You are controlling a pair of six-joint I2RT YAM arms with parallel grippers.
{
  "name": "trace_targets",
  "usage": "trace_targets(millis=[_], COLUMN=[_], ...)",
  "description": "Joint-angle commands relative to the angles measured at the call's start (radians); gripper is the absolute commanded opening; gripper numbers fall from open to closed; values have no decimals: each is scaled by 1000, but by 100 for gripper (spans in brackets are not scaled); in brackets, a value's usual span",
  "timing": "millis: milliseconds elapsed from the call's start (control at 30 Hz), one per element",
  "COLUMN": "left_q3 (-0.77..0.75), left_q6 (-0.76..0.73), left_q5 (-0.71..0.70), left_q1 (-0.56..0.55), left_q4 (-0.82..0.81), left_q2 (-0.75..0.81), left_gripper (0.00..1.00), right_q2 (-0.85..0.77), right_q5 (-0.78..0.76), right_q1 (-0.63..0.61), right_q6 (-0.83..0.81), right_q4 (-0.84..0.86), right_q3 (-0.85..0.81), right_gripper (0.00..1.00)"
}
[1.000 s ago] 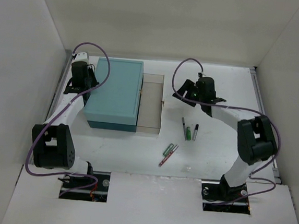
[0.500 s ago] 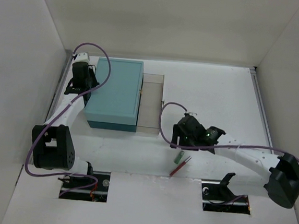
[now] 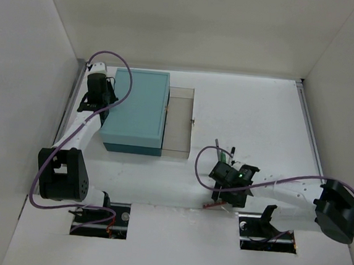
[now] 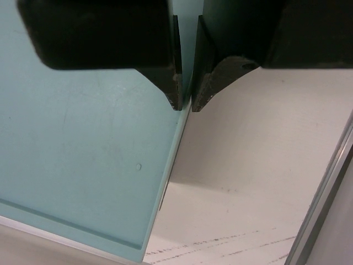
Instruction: Organize the makeup
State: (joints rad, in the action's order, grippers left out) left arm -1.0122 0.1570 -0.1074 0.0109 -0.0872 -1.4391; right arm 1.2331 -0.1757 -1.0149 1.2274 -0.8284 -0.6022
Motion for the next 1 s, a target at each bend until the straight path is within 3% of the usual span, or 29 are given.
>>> trace_targets(millis=[0, 233, 367, 600, 867, 967], left_q3=[55, 55, 54, 55, 58, 58], left_q6=[4, 1, 1, 1, 1, 1], left_q5=[86, 86, 86, 78, 77, 77], left_q1=[-47, -53, -53, -48, -45, -42], left_q4=[227, 227, 227, 227, 224, 221], left_q2=[-38, -37, -35, -26, -15, -24], left_gripper=[8, 8, 8, 8, 9, 9], right_q2=[42, 63, 89, 112, -26, -75], right_q5=[-10, -62, -120, -156, -189, -205], right_q1=[-7, -4, 9, 11, 2, 0], right_q6=[96, 112, 103, 35, -57, -198], right_q4=[103, 167, 170, 204, 210, 277], right_q3=[8, -1, -39, -99, -142, -206], right_gripper=[75, 57, 35, 9, 1, 1])
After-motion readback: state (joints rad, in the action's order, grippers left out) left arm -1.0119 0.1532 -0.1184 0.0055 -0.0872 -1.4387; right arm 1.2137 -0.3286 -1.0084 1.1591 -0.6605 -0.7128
